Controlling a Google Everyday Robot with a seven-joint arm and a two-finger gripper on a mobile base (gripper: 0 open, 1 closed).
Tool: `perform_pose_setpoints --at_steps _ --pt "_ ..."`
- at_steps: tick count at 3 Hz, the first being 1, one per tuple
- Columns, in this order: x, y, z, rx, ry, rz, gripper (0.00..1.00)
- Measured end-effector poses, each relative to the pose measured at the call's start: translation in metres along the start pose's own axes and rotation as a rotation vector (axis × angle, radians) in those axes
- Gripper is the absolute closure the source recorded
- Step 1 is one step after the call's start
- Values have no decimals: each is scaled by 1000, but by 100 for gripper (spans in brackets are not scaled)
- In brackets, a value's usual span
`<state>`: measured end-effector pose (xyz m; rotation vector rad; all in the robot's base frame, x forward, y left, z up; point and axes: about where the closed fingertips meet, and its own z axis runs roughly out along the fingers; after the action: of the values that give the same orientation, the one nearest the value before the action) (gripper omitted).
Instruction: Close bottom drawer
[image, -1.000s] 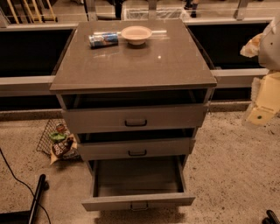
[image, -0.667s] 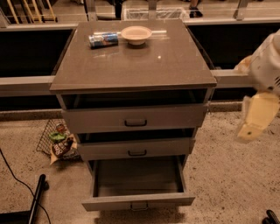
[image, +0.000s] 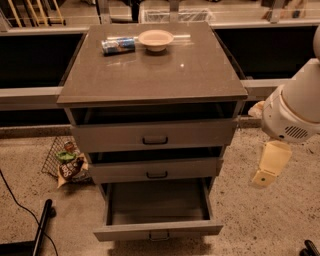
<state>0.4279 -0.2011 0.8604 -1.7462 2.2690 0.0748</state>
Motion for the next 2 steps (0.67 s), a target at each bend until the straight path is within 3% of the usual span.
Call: perform_pose_setpoints --at_steps 1,2 --pt "2 2 17 -33 5 -2 0" --pt "7 13 70 -85 -4 -48 0"
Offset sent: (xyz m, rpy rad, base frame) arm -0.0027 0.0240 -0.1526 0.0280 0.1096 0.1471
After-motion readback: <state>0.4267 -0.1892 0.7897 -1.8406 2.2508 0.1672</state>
